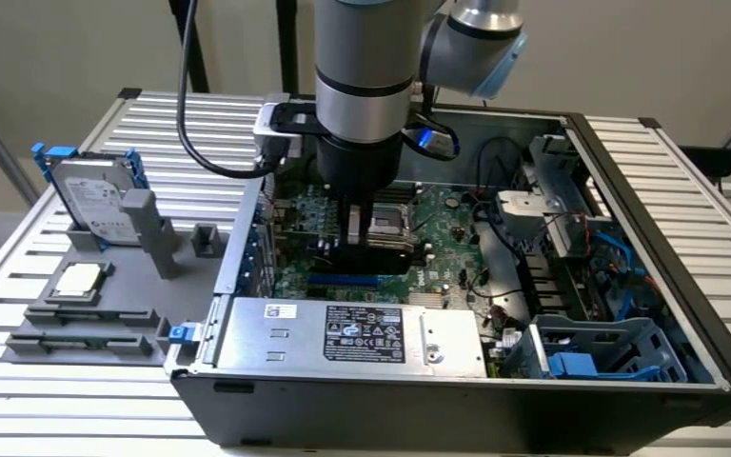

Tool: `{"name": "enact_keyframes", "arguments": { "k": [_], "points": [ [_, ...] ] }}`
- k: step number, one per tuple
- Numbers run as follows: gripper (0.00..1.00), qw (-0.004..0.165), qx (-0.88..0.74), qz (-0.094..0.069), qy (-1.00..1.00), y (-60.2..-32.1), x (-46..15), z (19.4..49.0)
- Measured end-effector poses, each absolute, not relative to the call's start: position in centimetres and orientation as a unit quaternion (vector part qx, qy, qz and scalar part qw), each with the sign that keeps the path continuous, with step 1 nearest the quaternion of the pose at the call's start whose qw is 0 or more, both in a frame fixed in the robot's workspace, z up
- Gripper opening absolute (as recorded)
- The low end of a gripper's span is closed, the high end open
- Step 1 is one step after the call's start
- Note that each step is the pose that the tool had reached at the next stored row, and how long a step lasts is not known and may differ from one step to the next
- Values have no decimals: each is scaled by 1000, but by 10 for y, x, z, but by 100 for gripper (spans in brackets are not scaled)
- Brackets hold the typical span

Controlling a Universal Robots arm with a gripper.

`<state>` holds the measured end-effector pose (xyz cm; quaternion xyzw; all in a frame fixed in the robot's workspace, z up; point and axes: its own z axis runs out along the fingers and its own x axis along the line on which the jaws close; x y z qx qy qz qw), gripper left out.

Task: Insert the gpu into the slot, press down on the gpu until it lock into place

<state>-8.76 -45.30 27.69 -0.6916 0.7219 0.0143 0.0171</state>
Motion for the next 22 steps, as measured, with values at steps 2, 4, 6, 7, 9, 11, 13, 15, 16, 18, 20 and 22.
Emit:
{"name": "enact_keyframes", "arguments": {
  "k": [2,4,6,7,9,11,13,15,16,18,20,22],
  "points": [
    [26,17,-691,14,722,-453,-88,277],
    [26,17,-691,14,723,-453,-88,277],
    [26,17,-689,14,724,-453,-88,277],
    [26,17,-689,14,725,-453,-88,277],
    [26,17,-687,14,726,-453,-88,277],
    [26,17,-687,14,726,-453,-89,276],
    [26,17,-687,14,726,-453,-89,276],
    [26,17,-687,14,726,-453,-89,275],
    [26,17,-687,14,726,-453,-89,275],
    [26,17,-687,14,726,-453,-90,274],
    [26,17,-687,14,726,-453,-90,273],
    [26,17,-687,14,726,-453,-90,272]
  ]
}}
